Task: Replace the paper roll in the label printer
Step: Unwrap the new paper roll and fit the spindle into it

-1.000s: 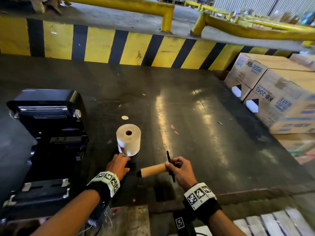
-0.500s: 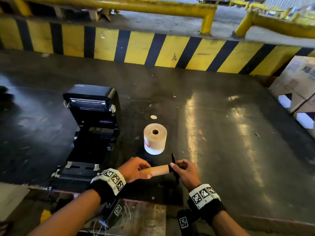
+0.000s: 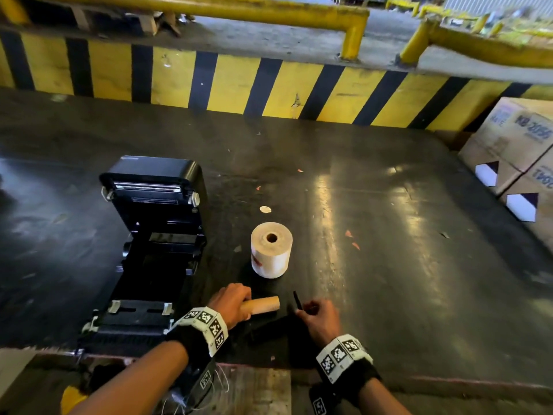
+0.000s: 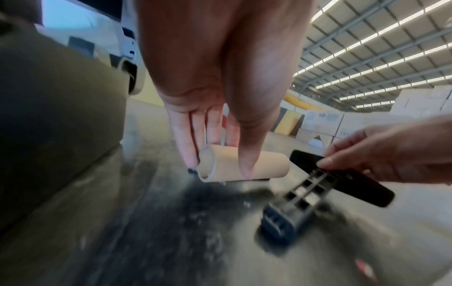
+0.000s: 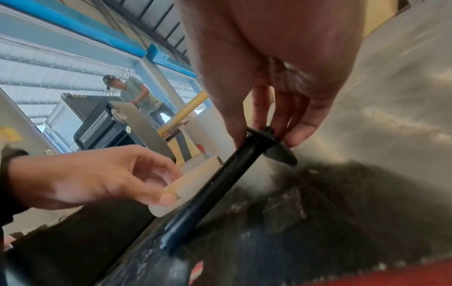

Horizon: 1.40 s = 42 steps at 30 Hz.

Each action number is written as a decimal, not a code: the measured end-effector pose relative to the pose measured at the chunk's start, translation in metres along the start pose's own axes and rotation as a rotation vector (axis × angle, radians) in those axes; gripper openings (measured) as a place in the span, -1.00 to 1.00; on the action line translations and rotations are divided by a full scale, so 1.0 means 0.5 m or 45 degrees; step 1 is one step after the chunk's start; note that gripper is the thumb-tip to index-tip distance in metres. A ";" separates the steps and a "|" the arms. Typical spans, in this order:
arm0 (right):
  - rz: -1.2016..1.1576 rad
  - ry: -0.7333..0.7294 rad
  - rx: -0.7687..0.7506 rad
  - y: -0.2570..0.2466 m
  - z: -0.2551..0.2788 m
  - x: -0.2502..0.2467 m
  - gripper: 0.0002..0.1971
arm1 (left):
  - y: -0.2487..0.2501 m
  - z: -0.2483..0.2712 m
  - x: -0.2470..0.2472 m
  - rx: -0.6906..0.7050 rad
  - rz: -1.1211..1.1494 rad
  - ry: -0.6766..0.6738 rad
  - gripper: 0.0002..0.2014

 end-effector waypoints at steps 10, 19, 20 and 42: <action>0.099 0.126 -0.348 -0.132 -0.044 -0.034 -0.53 | 0.006 -0.052 -0.070 0.012 0.564 0.120 -0.48; 0.620 -0.179 -0.406 -0.267 -0.140 0.060 -0.45 | 0.007 -0.135 -0.101 0.210 1.048 -0.136 -0.58; 0.627 -0.161 -0.410 -0.270 -0.147 0.061 -0.46 | 0.006 -0.135 -0.109 0.216 1.057 -0.139 -0.64; -1.038 -0.015 -0.182 -0.254 -0.038 -0.148 -0.42 | 0.144 -0.017 -0.223 -0.215 1.779 -0.400 -0.51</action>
Point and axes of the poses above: each hand's wrist, its own z-axis away from the middle knuckle, its own x-axis out of the palm, y = z × x, the point moved 5 cm from there along -z, towards the middle knuckle, and after that the axes turned 7 degrees about -x, right-handed, at the moved point
